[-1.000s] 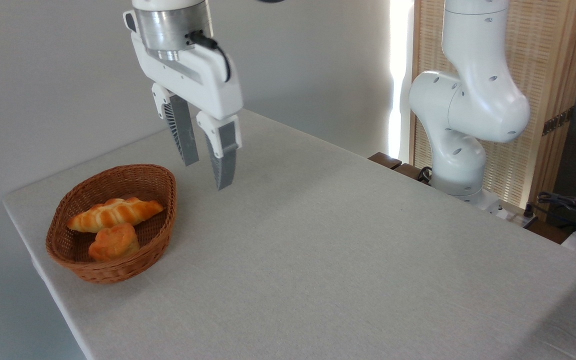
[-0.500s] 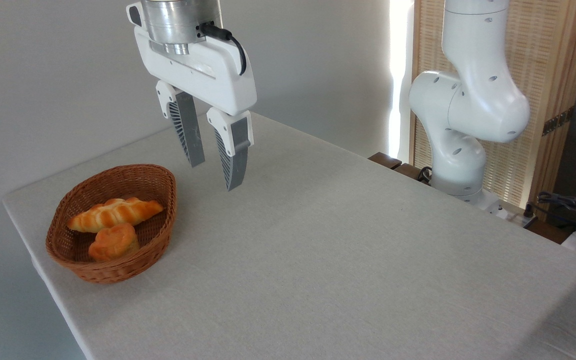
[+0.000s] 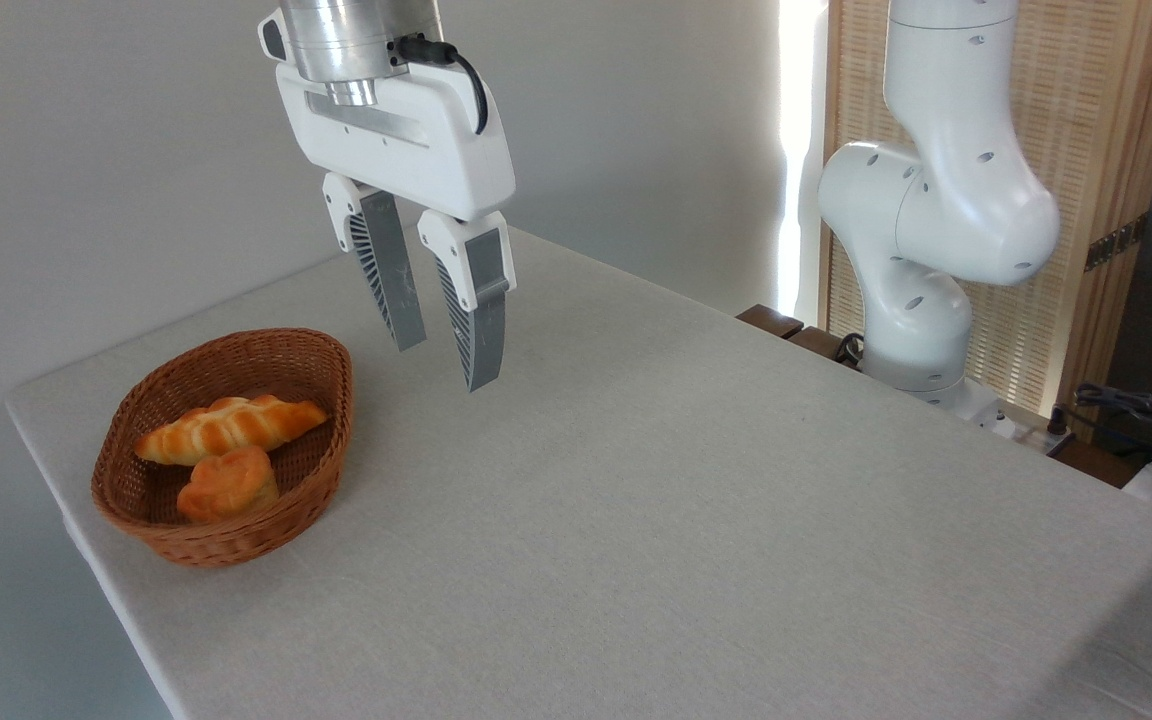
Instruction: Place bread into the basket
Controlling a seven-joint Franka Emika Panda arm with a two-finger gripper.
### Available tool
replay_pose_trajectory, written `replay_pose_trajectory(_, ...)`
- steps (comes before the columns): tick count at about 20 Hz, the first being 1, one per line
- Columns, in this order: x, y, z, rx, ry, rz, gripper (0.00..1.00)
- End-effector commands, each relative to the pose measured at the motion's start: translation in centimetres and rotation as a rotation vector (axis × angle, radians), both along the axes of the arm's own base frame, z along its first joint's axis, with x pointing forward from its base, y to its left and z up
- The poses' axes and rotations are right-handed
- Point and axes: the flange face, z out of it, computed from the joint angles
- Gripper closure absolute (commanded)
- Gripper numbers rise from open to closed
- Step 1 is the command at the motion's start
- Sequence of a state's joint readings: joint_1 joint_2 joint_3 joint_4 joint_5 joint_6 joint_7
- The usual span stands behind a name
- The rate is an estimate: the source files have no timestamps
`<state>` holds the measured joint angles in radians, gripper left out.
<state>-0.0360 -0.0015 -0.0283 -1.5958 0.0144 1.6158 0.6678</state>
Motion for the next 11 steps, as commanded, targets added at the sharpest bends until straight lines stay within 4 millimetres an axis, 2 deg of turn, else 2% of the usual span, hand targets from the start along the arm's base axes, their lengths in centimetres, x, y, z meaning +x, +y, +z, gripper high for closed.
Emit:
replay_pose_trajectory(1, -0.06, 0.7, 0.45, 0.01, 0.023, -0.008, 0.0)
replay_pose_trajectory(11, -0.12, 0.75, 0.47, 0.007, 0.028, -0.01, 0.0)
